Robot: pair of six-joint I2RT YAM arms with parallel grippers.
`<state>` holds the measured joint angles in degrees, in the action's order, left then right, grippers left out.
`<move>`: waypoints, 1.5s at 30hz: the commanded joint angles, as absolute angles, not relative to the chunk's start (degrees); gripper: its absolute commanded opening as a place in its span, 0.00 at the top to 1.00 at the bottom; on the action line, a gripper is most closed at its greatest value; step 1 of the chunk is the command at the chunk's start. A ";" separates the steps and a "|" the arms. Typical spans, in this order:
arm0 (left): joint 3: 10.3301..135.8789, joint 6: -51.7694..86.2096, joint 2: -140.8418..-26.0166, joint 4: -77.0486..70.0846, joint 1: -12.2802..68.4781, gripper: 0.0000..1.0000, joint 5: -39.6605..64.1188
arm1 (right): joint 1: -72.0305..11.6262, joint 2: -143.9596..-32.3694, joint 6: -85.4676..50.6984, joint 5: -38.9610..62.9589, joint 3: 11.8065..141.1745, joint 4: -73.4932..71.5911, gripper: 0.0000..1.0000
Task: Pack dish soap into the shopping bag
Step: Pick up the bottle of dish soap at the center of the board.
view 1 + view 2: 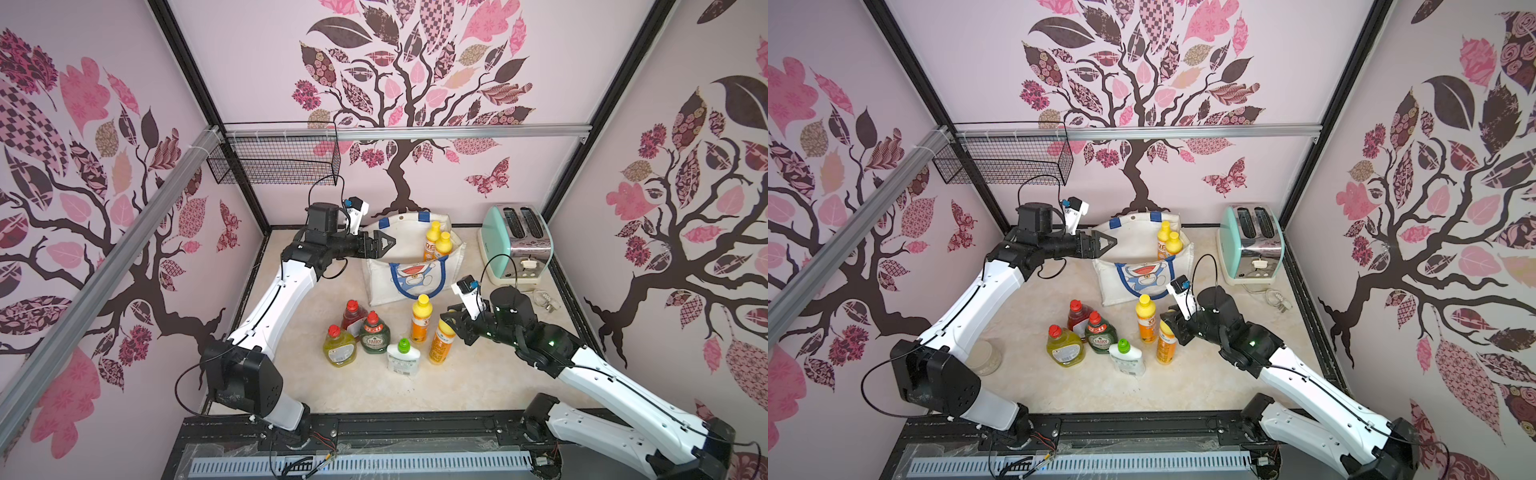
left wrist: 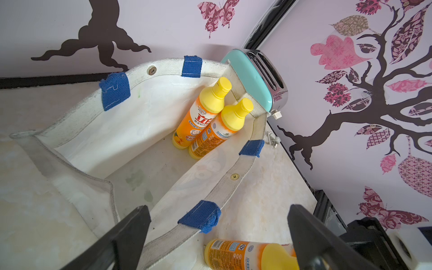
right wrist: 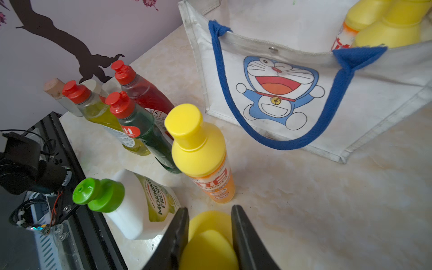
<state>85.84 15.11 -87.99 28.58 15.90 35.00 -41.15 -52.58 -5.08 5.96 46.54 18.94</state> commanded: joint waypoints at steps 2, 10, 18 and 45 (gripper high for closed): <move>87.35 14.26 -86.97 29.01 16.00 0.02 35.16 | -41.42 -56.23 -5.60 -1.37 52.09 24.66 1.00; 87.11 13.93 -86.00 29.42 16.00 0.02 34.97 | -41.41 -60.80 -4.36 -4.33 60.07 26.39 1.00; 87.22 13.91 -86.04 29.52 16.01 0.02 35.38 | -41.47 -64.76 -3.45 -9.50 69.75 30.47 1.00; 87.07 12.09 -85.88 31.10 16.00 0.02 34.31 | -41.14 -86.33 1.08 -14.68 110.84 43.39 1.00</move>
<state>85.86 13.41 -86.91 29.87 15.90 34.79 -41.23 -86.41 -0.54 -12.78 105.30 45.76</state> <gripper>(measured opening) 0.981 0.316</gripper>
